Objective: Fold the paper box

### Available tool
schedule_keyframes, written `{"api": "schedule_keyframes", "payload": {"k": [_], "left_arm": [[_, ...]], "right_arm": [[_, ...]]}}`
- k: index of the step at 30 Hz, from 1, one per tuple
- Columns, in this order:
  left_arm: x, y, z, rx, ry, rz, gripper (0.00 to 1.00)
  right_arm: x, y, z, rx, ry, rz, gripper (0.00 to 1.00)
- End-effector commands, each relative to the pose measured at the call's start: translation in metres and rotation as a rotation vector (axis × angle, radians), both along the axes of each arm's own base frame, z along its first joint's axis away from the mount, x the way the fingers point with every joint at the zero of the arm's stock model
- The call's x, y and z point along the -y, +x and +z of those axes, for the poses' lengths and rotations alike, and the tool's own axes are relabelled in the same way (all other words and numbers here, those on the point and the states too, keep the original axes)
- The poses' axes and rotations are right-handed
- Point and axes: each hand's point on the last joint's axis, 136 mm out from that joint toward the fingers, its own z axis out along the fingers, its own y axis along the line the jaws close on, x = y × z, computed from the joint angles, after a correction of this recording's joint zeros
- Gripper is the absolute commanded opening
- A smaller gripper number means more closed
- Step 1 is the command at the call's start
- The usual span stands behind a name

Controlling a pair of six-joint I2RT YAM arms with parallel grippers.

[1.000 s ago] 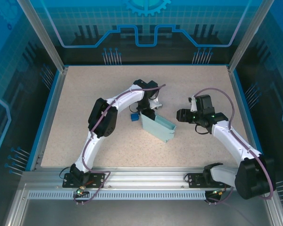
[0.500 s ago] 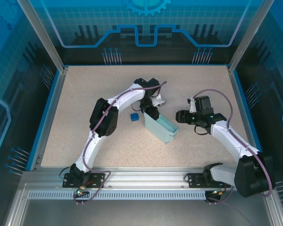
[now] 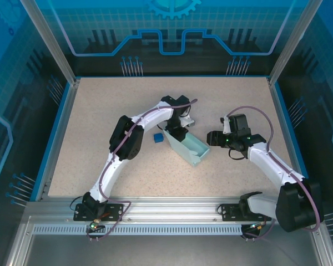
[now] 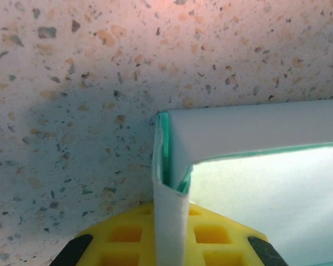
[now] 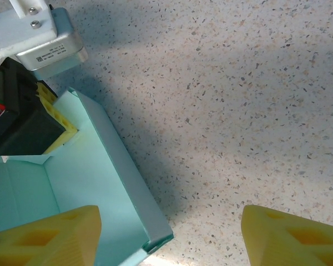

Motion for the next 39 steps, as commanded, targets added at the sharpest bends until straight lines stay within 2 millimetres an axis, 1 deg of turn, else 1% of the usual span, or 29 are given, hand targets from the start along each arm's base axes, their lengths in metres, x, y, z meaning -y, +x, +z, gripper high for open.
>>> {"api": "schedule_keyframes", "payload": {"k": [1,4,8,12,15,18,23,29,34,35,37,39], "left_arm": [[-0.006,0.019,-0.013,0.137,0.108,-0.07,0.04],[-0.006,0.02,-0.012,0.192,0.163,-0.147,0.0],[-0.002,0.024,-0.006,0.276,0.209,-0.27,0.0],[0.009,0.021,0.002,0.315,0.18,-0.421,0.0],[0.012,0.025,0.002,0.346,0.176,-0.509,0.0],[0.02,0.027,0.004,0.376,0.142,-0.592,0.0],[0.029,0.032,0.008,0.426,0.109,-0.678,0.0],[0.033,0.032,-0.002,0.437,0.099,-0.77,0.0],[0.045,0.028,0.007,0.437,0.031,-0.817,0.0],[0.046,0.029,0.009,0.443,0.026,-0.825,0.01],[0.049,0.029,0.011,0.446,0.019,-0.837,0.06],[0.052,0.028,0.014,0.447,0.007,-0.838,0.15]], "right_arm": [[-0.006,-0.002,-0.004,-0.009,0.019,0.016,0.68],[-0.006,-0.002,-0.006,-0.014,0.018,0.018,0.68],[-0.003,-0.003,-0.008,-0.019,0.007,0.009,0.68],[0.002,-0.006,-0.005,-0.007,-0.008,-0.013,0.68],[0.007,-0.008,-0.001,0.008,-0.014,-0.033,0.68],[0.012,-0.01,0.002,0.019,-0.016,-0.046,0.68],[0.019,-0.014,0.004,0.03,-0.014,-0.064,0.68],[0.025,-0.017,0.002,0.029,-0.014,-0.083,0.68],[0.032,-0.02,0.003,0.03,-0.02,-0.109,0.68],[0.033,-0.021,0.004,0.032,-0.021,-0.115,0.68],[0.036,-0.023,0.006,0.039,-0.027,-0.125,0.68],[0.038,-0.025,0.007,0.04,-0.031,-0.131,0.68]]}}
